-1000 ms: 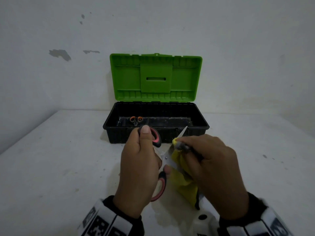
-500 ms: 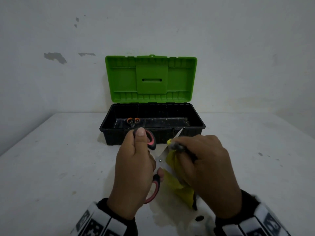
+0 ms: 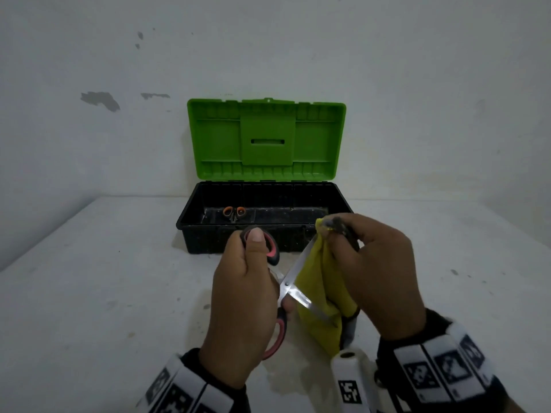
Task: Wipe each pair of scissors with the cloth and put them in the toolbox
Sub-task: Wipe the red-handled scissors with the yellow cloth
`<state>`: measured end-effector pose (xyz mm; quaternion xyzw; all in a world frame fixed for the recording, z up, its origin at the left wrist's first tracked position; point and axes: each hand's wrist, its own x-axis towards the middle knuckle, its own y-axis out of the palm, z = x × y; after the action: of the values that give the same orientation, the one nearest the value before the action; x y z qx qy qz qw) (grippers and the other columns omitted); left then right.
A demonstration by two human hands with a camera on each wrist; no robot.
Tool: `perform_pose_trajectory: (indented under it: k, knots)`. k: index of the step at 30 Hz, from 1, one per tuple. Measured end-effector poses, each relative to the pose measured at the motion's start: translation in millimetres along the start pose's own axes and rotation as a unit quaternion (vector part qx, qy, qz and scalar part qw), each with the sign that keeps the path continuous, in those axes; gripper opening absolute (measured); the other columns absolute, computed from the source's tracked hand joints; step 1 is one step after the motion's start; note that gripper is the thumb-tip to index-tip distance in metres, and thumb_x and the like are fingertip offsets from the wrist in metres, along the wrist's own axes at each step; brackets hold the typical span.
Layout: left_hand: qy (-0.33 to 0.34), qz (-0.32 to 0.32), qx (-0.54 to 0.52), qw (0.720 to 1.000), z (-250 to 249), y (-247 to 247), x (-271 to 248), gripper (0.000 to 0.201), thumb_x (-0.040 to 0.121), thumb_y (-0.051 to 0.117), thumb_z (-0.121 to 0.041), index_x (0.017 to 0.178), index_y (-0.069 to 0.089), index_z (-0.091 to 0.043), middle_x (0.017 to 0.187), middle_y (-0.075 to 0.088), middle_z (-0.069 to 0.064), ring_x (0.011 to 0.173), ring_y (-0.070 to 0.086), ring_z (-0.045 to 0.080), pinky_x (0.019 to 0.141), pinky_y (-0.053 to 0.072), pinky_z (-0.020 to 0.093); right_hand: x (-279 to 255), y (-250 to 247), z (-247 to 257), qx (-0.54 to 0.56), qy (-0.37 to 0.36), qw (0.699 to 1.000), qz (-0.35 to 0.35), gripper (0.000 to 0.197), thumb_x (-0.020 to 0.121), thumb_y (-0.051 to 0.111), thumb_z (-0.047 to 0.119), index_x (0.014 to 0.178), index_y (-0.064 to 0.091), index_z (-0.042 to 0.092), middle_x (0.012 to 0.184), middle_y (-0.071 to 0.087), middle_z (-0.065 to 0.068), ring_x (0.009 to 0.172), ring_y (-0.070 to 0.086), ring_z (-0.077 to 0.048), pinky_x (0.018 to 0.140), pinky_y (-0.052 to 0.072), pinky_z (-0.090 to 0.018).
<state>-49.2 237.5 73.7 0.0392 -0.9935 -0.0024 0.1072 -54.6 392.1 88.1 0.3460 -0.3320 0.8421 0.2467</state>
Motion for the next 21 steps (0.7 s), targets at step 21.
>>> perform_pose_trajectory:
  k: [21]
  knots:
    - [0.267,-0.031,0.194,0.943,-3,-9,-5,0.025,0.098,0.027,-0.049,0.081,0.038,-0.035,0.054,0.046,-0.003,0.052,0.057,0.018,0.036,0.044,0.025,-29,11,28,-0.045,-0.058,0.994,0.075,0.024,0.084,0.051,0.037,0.089,0.072,0.024,0.076,0.06,0.02,0.08,0.045,0.026,0.064,0.034,0.001]
